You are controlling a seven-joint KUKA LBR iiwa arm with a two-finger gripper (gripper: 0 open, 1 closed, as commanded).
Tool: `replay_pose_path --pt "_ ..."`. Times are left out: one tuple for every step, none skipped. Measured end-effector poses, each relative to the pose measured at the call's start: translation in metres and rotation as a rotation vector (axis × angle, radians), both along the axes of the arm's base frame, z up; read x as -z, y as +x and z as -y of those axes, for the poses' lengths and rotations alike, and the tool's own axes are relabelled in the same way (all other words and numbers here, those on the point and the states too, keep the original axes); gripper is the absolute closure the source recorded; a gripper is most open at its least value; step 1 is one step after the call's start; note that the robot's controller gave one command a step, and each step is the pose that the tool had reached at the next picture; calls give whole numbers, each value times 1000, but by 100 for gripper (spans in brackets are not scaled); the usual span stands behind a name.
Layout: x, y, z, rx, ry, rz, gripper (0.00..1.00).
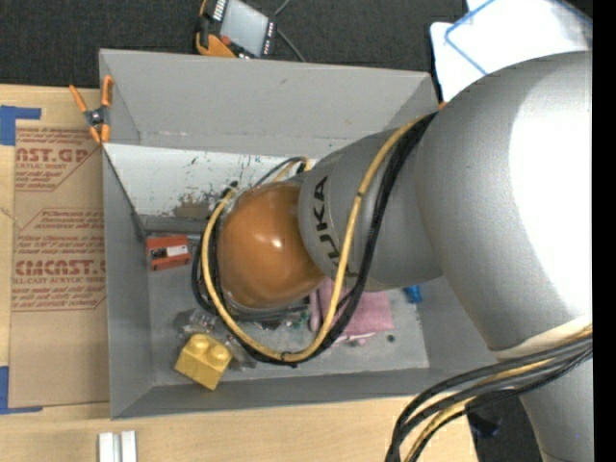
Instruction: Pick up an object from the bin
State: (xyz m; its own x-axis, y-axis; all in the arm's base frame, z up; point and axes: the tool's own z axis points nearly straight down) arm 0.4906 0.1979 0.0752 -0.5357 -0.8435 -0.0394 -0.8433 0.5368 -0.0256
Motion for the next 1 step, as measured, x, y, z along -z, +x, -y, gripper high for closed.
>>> replay_pose_path --pt "5 18 17 56 -7 -24 0"
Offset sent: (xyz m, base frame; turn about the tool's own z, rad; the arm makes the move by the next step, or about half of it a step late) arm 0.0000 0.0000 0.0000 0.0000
